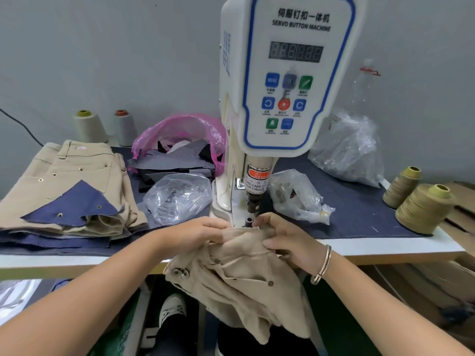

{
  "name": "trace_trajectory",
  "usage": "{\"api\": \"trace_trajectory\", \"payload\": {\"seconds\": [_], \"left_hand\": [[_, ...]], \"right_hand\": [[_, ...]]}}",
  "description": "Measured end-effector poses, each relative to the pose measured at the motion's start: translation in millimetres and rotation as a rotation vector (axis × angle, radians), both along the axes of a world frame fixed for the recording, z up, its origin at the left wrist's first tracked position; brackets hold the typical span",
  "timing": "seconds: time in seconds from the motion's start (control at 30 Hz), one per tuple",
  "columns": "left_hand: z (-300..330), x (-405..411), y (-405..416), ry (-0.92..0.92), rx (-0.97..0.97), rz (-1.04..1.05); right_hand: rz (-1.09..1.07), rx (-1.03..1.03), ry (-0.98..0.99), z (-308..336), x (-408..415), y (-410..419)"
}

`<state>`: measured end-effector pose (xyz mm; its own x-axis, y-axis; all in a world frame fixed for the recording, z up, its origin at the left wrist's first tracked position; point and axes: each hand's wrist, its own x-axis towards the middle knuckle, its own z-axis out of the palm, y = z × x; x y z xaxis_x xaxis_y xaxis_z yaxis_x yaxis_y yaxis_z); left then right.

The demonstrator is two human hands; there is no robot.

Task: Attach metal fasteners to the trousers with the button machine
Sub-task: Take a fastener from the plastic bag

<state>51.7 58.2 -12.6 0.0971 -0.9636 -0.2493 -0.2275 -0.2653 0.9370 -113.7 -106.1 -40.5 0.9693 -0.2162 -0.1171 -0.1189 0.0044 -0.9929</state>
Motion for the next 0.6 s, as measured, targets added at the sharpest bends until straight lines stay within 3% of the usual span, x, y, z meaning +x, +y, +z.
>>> {"api": "trace_trajectory", "payload": {"seconds": [0.07, 0.13, 0.23, 0.33, 0.4, 0.5, 0.6], "left_hand": [[1.2, 4.1, 4.2, 0.007, -0.070, 0.082], [0.1, 14.8, 7.5, 0.072, -0.155, 0.295], [-12.6, 36.7, 11.2, 0.091, -0.182, 0.616], [-37.3, 52.5, 9.9, -0.211, -0.150, 0.756], [-50.4, 54.6, 5.6, -0.405, -0.172, 0.763], [-62.4, 52.4, 2.6, -0.613, -0.249, 0.783], [-68.0, 51.8, 2.5, -0.713, -0.295, 0.785]], "right_hand": [[-0.102, -0.117, 0.051, 8.0, 2.1, -5.7], [-0.402, -0.222, 0.062, 15.4, 3.9, -22.2], [-0.746, -0.677, 0.150, 23.5, 1.5, -62.7], [-0.563, -1.088, 0.500, 27.3, 11.8, -87.0], [-0.399, -1.232, 0.696, 28.7, 28.2, -89.5], [-0.366, -1.192, 0.930, 31.5, 53.4, -90.8], [-0.378, -1.226, 1.010, 28.7, 66.8, -91.9]]}}
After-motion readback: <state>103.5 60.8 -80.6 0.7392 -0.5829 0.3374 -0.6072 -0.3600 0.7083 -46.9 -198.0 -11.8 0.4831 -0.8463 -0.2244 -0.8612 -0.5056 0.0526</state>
